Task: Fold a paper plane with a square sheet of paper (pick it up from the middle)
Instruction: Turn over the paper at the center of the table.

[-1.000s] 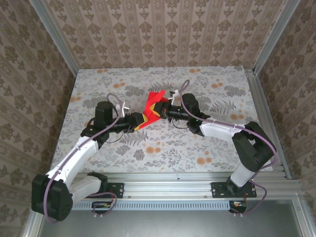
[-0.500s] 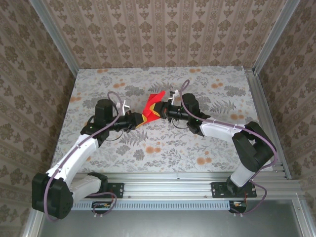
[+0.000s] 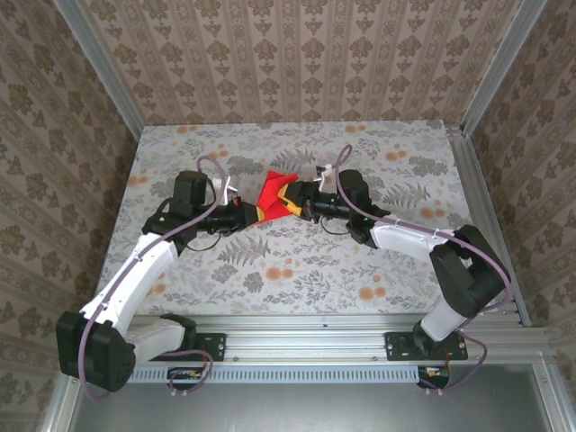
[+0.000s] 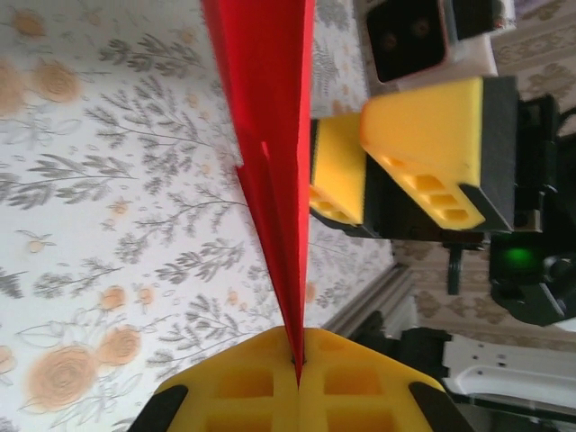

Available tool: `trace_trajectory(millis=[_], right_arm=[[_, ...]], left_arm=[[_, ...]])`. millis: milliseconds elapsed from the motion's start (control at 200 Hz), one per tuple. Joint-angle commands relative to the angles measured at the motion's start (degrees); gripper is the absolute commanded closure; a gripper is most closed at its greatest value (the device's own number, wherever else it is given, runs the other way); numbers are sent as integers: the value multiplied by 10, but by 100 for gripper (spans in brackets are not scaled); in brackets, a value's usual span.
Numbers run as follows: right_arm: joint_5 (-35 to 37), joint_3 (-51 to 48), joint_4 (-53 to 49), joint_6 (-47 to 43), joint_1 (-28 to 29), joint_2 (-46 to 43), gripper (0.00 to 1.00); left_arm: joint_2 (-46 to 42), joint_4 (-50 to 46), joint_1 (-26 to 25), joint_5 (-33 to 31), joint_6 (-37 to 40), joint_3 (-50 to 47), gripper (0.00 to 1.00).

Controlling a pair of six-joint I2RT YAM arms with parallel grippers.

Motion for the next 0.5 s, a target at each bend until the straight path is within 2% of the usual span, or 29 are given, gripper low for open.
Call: trace_trajectory(millis=[0,100,145,180,340,495], right_arm=[[22,-19,-91,-54,-18,-57,50],[47,-24,-185,-107,-36,-103,44],[56,-27,-217,-123,-45,-128,43],[60,-29,-234,-131,-52,-141,42],[63,-39,-286,-157,-89,-184,40],[59,-59,-305,-162,-120,-207,38]], left_arm=[[13,-126,-5,-97,113,53,97],[35,-211,-27,-211,174,110,97],[48,-243,-43,-283,196,139,97],[60,-273,-79,-355,215,162,96],[126,-355,-175,-624,251,244,96],[204,-399,-261,-806,256,283,97]])
